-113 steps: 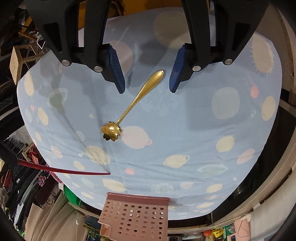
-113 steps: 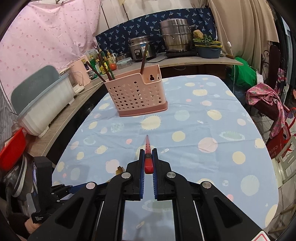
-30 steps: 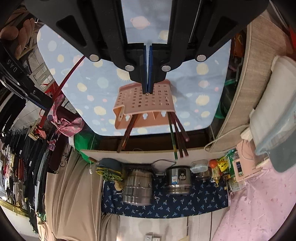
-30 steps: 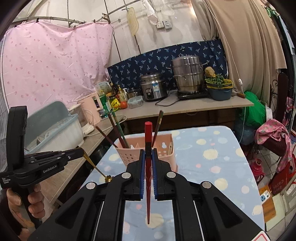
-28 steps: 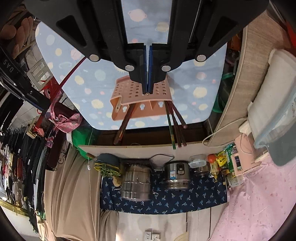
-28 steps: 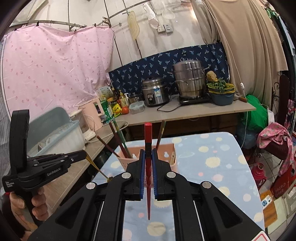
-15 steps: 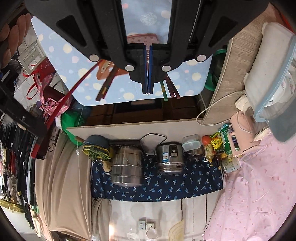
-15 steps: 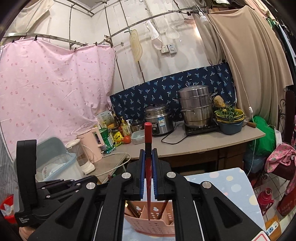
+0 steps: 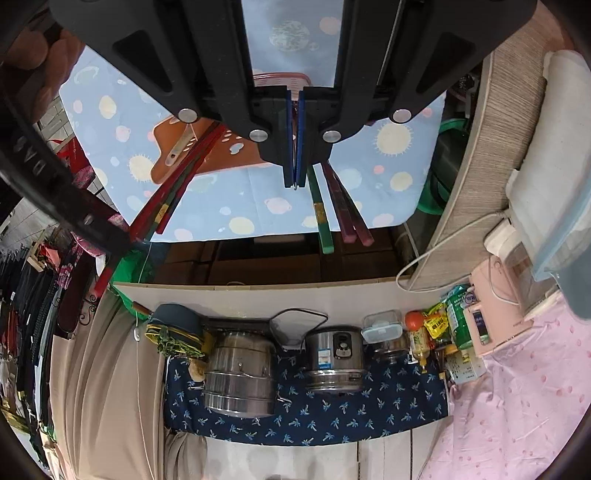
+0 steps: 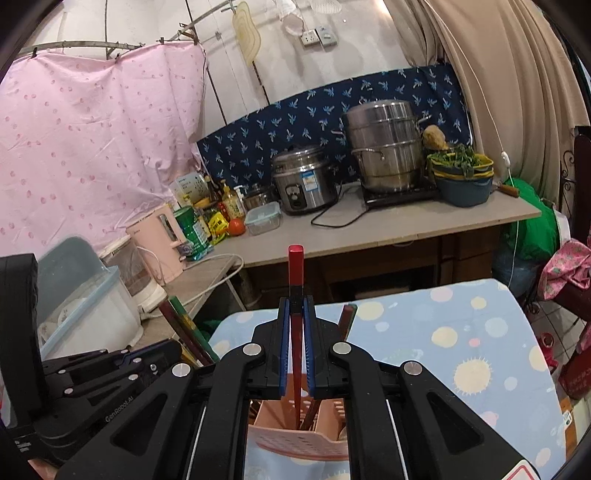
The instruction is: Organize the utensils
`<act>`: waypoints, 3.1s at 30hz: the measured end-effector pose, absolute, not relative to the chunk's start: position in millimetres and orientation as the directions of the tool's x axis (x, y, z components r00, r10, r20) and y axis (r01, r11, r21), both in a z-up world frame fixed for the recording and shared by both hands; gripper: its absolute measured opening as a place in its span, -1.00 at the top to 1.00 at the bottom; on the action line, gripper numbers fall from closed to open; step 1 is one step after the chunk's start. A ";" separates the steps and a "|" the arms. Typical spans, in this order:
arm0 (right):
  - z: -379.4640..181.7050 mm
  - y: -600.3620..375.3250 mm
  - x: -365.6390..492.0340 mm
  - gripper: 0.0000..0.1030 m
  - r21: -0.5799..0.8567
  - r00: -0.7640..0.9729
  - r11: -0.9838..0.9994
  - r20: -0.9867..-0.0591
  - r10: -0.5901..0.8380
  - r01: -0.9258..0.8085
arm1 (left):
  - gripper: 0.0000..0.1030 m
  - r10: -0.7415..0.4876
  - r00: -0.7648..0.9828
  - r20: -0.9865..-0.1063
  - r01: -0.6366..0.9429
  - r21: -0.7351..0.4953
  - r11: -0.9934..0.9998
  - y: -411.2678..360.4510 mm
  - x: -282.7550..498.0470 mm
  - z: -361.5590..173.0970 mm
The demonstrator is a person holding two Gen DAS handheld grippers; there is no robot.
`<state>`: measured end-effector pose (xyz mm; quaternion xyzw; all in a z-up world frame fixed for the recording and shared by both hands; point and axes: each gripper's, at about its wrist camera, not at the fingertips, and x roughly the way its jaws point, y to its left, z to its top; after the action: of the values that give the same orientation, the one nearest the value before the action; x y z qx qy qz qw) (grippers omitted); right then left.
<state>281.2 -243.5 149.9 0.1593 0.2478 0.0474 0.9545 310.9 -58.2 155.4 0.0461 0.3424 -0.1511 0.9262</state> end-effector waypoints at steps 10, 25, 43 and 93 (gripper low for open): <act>145.6 -238.2 255.8 0.43 0.283 0.873 0.959 -0.469 0.131 0.008 | 0.30 -0.233 0.749 -0.620 0.288 -0.012 0.958 -60.3 299.3 153.5; 147.5 -237.0 185.4 0.26 0.259 0.864 0.965 -0.492 0.109 0.026 | -0.08 -0.183 0.786 -0.590 0.258 0.044 0.965 -64.3 238.6 162.9; 114.6 -221.0 133.8 -0.04 0.176 0.821 0.982 -0.569 0.049 0.064 | -0.40 -0.135 0.750 -0.648 0.201 0.029 0.979 -46.8 185.8 125.0; 83.4 -210.5 133.1 -0.88 0.101 0.753 0.988 -0.658 -0.024 0.120 | -0.85 -0.039 0.703 -0.710 0.127 0.072 0.989 -27.1 179.8 87.8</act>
<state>133.1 -210.5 83.4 0.0686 0.3495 -0.0386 0.9336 179.8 -27.1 87.8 0.0576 0.3826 -0.0452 0.9210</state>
